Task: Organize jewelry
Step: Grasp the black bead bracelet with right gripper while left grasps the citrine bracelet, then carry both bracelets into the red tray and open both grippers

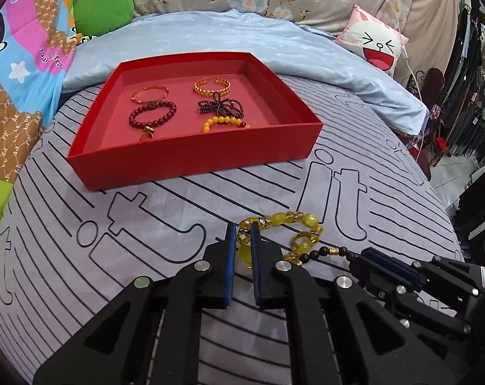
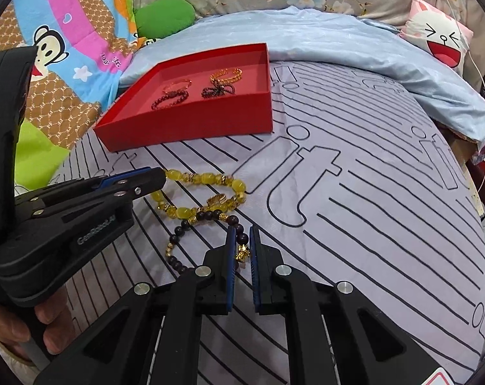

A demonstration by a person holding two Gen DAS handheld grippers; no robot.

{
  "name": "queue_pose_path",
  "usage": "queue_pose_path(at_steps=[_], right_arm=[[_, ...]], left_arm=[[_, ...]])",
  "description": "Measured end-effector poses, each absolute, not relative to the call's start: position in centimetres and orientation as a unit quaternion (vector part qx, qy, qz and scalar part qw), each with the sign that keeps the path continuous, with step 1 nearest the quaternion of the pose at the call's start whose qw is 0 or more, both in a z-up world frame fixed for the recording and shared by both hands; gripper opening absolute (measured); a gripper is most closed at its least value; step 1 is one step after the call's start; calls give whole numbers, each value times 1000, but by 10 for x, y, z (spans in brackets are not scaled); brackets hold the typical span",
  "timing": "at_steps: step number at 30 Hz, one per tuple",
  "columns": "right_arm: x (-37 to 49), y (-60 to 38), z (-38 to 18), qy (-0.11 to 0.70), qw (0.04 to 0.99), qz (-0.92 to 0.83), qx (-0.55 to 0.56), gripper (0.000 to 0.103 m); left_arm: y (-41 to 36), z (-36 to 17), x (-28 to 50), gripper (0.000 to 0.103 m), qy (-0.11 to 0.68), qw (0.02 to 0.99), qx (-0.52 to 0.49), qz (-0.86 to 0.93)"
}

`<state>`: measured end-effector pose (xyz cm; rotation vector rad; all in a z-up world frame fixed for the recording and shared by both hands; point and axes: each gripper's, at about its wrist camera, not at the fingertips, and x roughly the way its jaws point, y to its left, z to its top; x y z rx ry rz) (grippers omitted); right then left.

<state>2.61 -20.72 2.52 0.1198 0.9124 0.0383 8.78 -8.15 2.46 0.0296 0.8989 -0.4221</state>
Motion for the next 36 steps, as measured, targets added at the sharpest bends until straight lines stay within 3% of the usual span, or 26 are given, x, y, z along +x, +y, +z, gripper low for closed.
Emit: queue_pose_path(at_steps=[36], right_arm=[[22,-191,92,370,927,41,57,8]], left_arm=[[-12,126,76,9,352,912,-28,-210]])
